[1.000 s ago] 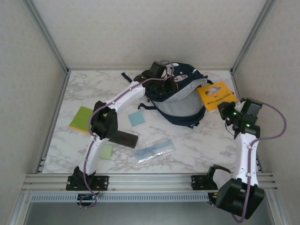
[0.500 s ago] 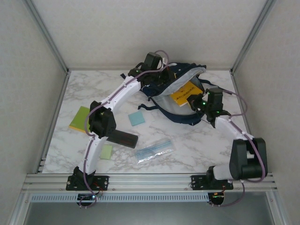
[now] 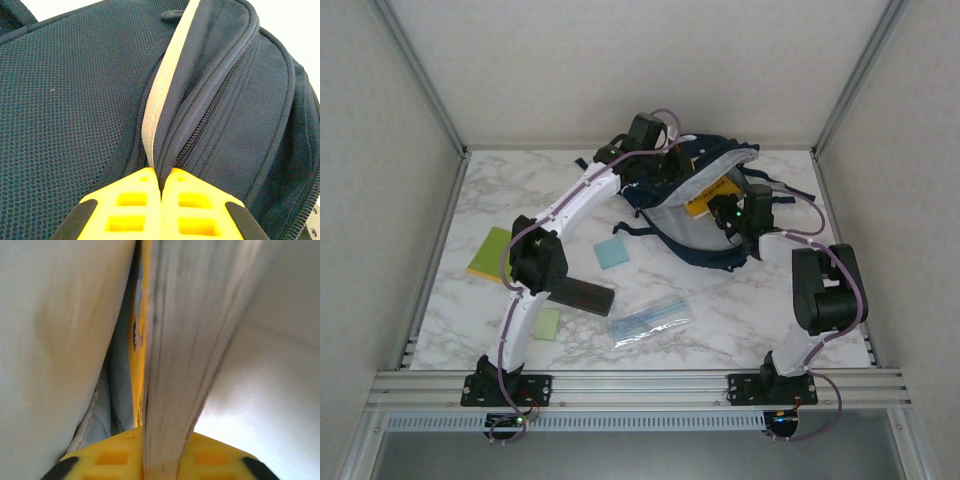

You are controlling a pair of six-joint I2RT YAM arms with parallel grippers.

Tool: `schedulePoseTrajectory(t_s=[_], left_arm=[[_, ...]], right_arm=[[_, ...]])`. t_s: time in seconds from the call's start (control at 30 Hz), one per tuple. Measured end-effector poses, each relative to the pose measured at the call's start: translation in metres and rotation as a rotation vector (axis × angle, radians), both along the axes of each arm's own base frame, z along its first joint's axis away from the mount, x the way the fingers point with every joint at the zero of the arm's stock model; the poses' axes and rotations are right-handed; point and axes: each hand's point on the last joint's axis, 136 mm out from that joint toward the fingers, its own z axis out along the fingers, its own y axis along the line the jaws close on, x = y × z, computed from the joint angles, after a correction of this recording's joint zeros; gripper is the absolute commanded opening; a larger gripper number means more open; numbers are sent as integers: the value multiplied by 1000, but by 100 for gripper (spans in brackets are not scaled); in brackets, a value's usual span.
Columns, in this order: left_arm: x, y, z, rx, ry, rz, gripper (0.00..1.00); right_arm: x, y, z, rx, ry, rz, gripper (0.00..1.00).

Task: Pack the student bag

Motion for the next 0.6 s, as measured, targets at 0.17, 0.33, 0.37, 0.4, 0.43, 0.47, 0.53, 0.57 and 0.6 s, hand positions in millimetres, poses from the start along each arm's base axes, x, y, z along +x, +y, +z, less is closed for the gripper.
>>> schedulePoseTrajectory(t_s=[0.17, 0.33, 0.37, 0.4, 0.43, 0.47, 0.53, 0.57, 0.6], left_arm=[[1, 0, 0, -1, 0, 1, 0], [1, 1, -1, 0, 1, 2, 0], [1, 1, -1, -1, 0, 3, 0], [1, 1, -1, -1, 1, 2, 0], [2, 1, -2, -1, 1, 2, 0], [2, 1, -3, 0, 2, 2, 0], [1, 1, -8, 3, 10, -2, 0], [0, 0, -12, 7, 15, -6, 0], [-1, 1, -15, 11, 20, -9, 0]], right_arm=[[-22, -15, 3, -89, 73, -32, 72], [-47, -35, 54, -251, 66, -35, 79], [-51, -39, 61, -279, 64, -34, 79], [-57, -44, 70, -321, 61, -32, 79], [-64, -49, 75, -356, 64, -30, 80], [-71, -52, 78, -385, 71, -26, 80], [-89, -61, 80, -448, 95, -15, 81], [-94, -63, 81, -466, 103, -9, 82], [-101, -66, 83, -489, 112, 4, 83]])
